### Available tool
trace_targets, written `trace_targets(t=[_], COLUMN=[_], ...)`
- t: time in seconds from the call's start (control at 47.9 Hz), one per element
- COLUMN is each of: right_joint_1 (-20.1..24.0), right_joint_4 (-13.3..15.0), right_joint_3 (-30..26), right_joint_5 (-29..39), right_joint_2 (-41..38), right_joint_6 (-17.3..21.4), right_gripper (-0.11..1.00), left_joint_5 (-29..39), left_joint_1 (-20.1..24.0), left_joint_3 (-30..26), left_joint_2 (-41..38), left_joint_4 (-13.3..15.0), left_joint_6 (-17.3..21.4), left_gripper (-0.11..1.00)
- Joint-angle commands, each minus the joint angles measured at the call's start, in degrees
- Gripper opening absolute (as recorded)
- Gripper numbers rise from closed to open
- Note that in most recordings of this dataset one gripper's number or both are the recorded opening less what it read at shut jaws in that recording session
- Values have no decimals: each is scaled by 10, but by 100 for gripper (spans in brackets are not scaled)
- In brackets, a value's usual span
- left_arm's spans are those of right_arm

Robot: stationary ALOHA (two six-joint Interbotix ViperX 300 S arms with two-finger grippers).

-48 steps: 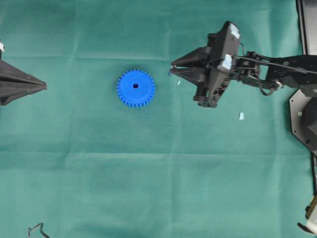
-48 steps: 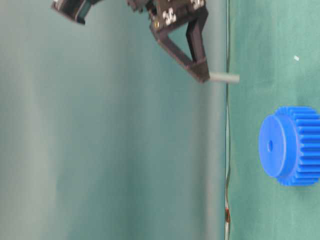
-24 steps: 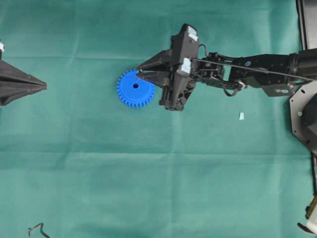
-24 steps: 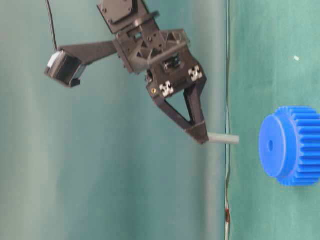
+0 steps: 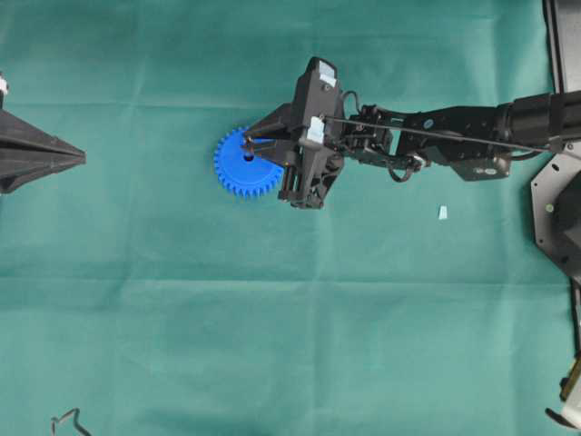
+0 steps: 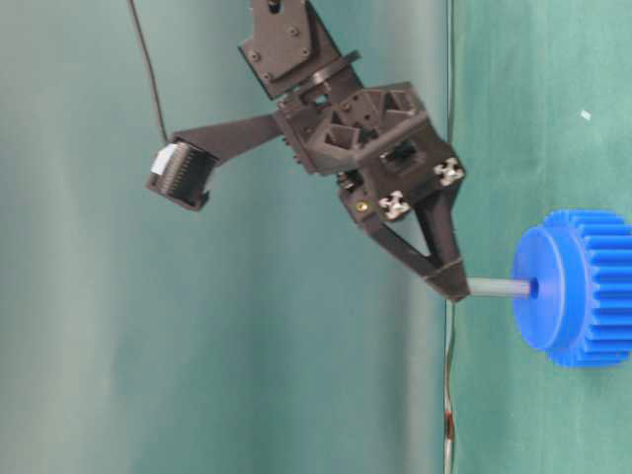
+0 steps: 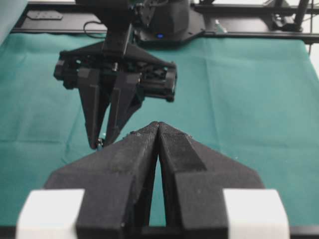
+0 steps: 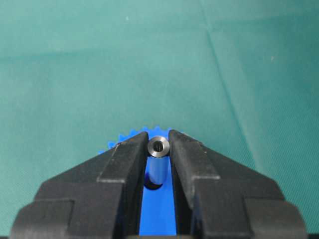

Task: Insert the shaft into the center hole of the gear.
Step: 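Lower the shaft into the gear's center hole with the right gripper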

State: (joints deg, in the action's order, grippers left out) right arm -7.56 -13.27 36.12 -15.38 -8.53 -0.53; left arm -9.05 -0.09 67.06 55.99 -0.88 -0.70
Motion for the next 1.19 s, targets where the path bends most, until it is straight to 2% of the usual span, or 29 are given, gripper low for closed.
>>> trace_targets(t=[0.0,1.169], right_joint_1=[1,13], right_joint_4=[-3,-4], right_joint_3=[-12,-11], right_joint_5=[-10,-15], right_joint_2=[4,15], right_joint_6=[1,4], right_gripper=[17,17], left_joint_5=[-4,2], left_joint_1=[0,0], left_joint_3=[-14,-14], left_joint_2=[-3,-2], left_joint_4=[-2,-2], left_joint_6=[1,1], left_gripper=[0,0])
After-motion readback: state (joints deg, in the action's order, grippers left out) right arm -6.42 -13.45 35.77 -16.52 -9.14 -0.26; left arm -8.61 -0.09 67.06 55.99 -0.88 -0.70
